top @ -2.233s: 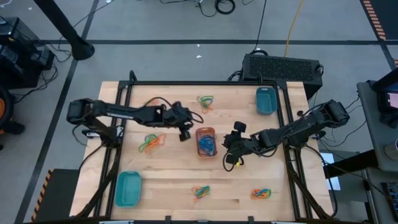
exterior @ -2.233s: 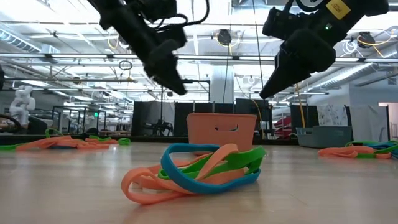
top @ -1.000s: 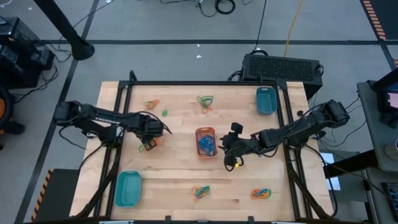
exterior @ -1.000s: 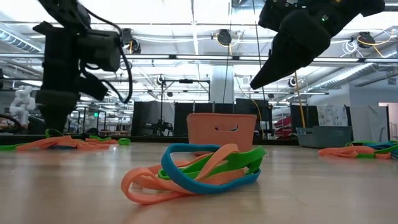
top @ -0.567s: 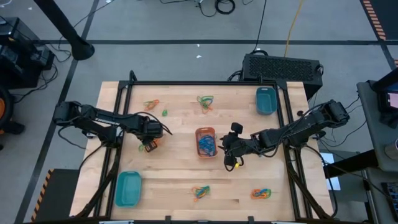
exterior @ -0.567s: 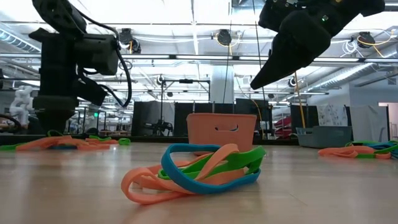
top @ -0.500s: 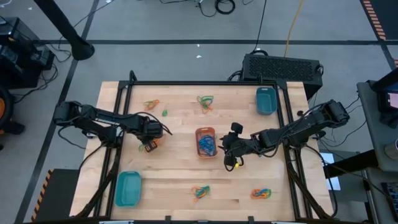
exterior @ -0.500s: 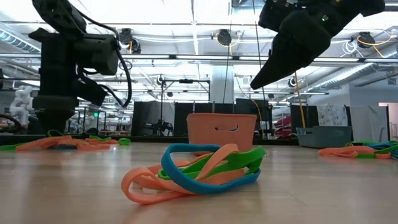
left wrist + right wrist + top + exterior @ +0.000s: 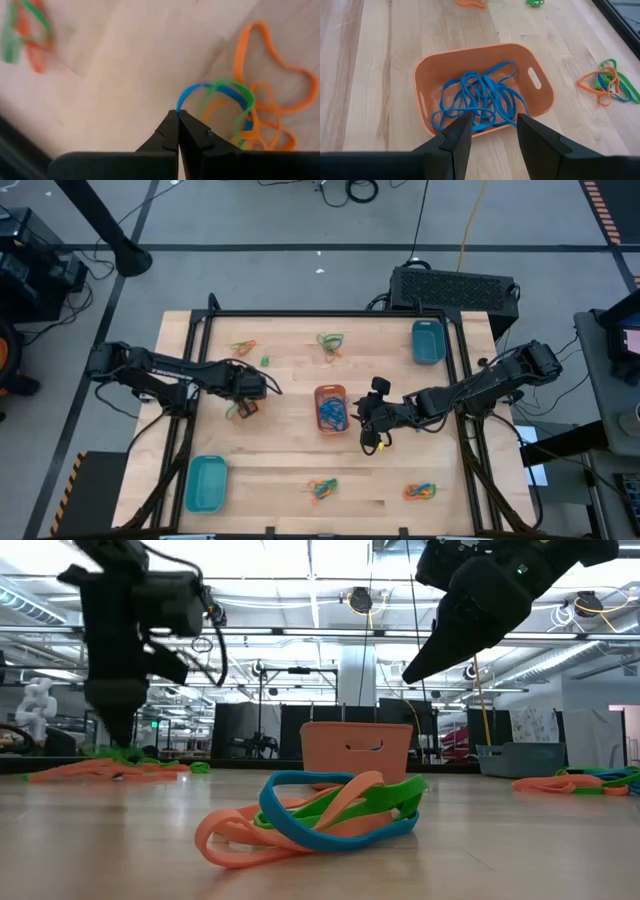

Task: Sort rubber bands into baskets
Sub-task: Put the blue rubber band into the orange bin

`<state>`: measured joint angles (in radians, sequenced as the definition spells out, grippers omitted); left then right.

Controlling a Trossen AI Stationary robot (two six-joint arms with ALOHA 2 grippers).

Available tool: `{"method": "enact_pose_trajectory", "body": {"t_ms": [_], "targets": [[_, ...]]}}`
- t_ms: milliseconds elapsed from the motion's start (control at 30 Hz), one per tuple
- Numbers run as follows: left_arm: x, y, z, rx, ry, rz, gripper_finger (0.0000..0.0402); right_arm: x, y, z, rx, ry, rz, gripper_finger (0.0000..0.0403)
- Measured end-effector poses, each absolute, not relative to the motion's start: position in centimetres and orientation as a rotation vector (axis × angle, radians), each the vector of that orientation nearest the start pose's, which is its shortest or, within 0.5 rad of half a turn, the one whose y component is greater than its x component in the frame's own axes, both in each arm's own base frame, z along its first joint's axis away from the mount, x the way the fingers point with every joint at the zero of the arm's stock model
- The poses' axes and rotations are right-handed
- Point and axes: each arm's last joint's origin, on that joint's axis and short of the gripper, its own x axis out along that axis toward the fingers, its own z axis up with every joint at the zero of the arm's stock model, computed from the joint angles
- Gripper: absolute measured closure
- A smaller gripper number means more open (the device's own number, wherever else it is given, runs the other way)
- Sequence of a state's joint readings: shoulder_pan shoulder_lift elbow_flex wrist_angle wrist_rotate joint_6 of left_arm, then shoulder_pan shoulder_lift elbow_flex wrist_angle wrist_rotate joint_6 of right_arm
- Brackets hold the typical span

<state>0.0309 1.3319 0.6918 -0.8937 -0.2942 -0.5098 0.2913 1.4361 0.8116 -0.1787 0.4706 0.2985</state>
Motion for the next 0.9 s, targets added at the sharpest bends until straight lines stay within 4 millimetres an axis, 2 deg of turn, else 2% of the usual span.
{"method": "enact_pose_trajectory", "body": {"t_ms": [267,467,700,900], "targets": [[21.2,-0.2,21.1,-0.046,1.313,0.650,0.0399,27.5,6.9,20.3,-0.010,0.707,-0.278,0.0255],[22.2,-1.8,23.8,0.000,1.230,0.610,0.0399,27.5,6.9,20.3,0.014,0.704,-0.287,0.0255],[23.0,-3.4,25.3,0.031,1.137,0.538,0.0400,27.5,6.9,20.3,0.014,0.704,-0.287,0.0255],[25.8,-4.7,25.9,0.026,0.900,0.395,0.0400,27.5,6.9,20.3,-0.003,0.706,-0.281,0.0255]]}}
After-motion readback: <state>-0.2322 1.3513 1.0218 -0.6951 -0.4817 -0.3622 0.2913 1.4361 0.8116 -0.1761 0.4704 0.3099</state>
